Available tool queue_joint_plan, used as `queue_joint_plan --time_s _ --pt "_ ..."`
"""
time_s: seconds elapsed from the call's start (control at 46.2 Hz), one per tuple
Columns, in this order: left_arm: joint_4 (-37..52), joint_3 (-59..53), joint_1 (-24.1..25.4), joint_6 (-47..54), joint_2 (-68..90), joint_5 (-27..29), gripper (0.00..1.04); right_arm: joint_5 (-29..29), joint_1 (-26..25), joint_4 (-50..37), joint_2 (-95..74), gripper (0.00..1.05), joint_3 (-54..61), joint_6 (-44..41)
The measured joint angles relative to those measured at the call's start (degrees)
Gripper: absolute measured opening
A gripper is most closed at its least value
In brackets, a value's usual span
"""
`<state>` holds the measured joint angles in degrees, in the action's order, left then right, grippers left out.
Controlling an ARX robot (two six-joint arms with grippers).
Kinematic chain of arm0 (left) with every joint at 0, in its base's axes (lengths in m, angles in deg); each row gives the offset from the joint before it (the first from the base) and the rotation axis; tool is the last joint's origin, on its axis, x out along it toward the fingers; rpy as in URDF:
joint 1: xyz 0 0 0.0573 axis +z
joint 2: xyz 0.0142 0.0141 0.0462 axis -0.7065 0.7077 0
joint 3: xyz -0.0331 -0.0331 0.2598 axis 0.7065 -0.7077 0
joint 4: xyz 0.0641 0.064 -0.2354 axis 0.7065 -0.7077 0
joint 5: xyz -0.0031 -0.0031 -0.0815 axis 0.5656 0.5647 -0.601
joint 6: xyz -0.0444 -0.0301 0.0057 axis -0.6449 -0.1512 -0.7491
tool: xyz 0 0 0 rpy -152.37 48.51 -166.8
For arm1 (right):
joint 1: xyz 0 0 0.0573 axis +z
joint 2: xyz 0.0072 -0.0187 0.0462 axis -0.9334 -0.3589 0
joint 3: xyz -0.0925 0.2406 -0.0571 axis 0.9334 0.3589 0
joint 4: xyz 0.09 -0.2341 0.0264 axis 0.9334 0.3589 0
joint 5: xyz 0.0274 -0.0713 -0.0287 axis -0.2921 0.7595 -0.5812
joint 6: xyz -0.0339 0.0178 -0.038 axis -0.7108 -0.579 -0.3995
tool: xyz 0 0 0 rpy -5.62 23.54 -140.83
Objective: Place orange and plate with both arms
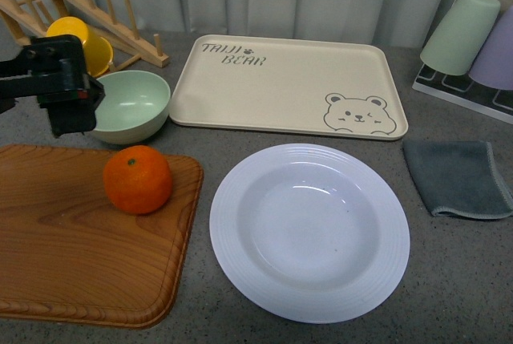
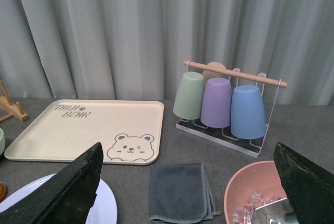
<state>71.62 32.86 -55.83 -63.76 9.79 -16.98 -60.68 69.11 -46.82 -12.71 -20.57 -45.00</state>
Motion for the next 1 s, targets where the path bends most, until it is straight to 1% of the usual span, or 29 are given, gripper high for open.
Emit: queue_joint_plan --time_s 0.13,0.217,0.412,0.607,0.997 --pt "-0.02 3.65 -2.08 -0.63 6.34 0.37 0.98 0.0 0.0 0.0 0.0 0.96 0.0 0.0" --pt "-1.73 5.64 -3.02 -0.13 9.77 0.92 0.98 0.0 0.0 0.0 0.0 0.96 0.0 0.0" --pt "-4.46 8.13 -3.1 0.94 13.68 1.51 0.98 0.02 0.0 0.0 0.0 0.96 0.0 0.0" --pt "-7.91 10.08 -3.13 1.7 16.39 -0.33 0.98 0.0 0.0 0.0 0.0 0.96 0.0 0.0" --pt "-8.41 11.85 -3.17 1.7 18.82 -2.62 0.98 0.0 0.0 0.0 0.0 0.96 0.0 0.0"
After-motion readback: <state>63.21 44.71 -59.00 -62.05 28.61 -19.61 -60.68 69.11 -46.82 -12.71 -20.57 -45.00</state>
